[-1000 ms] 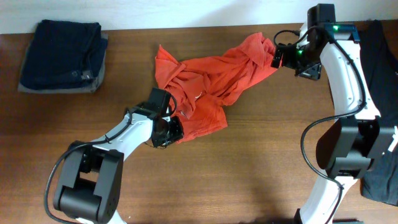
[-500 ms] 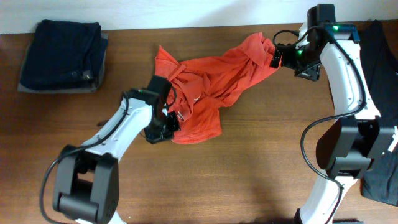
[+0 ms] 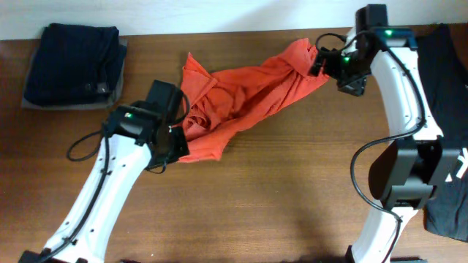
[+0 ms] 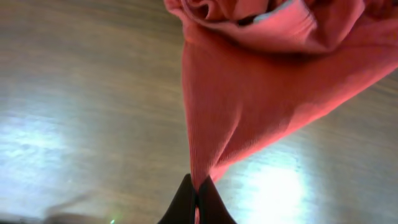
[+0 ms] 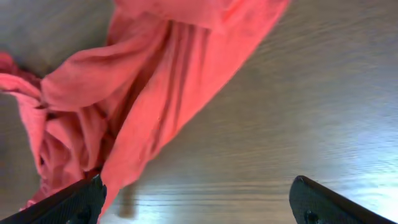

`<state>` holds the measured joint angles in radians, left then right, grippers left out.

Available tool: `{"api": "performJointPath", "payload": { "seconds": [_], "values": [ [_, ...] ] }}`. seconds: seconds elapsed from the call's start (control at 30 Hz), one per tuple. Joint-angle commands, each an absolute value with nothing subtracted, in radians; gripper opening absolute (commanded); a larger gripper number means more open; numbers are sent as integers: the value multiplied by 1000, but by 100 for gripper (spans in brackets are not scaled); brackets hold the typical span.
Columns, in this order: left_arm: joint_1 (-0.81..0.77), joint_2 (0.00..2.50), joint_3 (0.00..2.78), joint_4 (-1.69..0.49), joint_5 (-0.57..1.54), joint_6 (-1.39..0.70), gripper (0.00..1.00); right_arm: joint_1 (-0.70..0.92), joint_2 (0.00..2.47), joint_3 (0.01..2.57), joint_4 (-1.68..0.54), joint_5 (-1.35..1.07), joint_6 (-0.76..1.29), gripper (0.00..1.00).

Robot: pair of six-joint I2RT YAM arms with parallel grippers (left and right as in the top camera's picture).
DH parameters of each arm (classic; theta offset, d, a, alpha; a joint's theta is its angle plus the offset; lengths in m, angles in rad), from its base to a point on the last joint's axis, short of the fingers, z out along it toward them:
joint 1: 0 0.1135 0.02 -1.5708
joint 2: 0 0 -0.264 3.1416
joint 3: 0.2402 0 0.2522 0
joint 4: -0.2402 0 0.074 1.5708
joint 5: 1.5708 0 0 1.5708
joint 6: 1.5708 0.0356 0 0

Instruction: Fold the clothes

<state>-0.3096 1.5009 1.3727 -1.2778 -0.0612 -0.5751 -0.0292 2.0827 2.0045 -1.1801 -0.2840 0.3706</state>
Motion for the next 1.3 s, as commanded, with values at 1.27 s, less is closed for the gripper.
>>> {"api": "performJointPath", "payload": {
  "seconds": [1.27],
  "values": [
    [-298,1394,1385,-1551,-94,-564,1,144,2424,2001,-795,-251,668,63]
  ]
}}
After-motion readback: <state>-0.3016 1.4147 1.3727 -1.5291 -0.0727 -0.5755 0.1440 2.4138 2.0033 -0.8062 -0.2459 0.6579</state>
